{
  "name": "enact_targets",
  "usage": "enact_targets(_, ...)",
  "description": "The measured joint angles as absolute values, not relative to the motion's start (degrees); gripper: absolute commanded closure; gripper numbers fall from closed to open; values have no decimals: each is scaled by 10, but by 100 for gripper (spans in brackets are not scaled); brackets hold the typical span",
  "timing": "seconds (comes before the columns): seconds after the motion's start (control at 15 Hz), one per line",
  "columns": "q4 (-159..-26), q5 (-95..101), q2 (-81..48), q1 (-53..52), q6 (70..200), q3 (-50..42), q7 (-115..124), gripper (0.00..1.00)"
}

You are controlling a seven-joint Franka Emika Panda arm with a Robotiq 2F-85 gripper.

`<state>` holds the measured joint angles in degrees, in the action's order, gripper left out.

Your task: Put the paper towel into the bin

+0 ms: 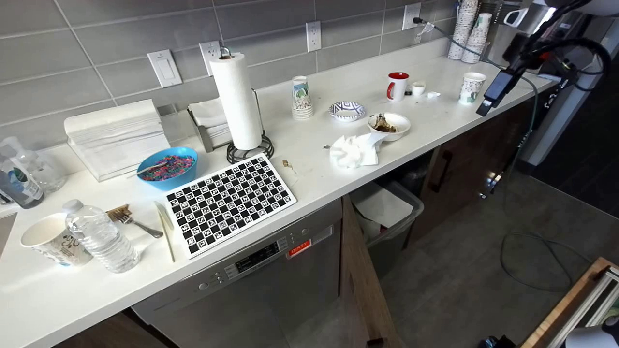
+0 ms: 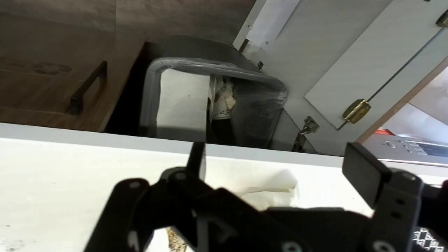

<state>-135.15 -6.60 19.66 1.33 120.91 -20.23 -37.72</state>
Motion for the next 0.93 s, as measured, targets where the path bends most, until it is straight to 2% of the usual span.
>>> enact_targets(0.47,-1298,-146,89,-29,1256,-124,-451,0)
enact_targets(0.93,-1199,-148,-47,-32,1304,-40,-504,0)
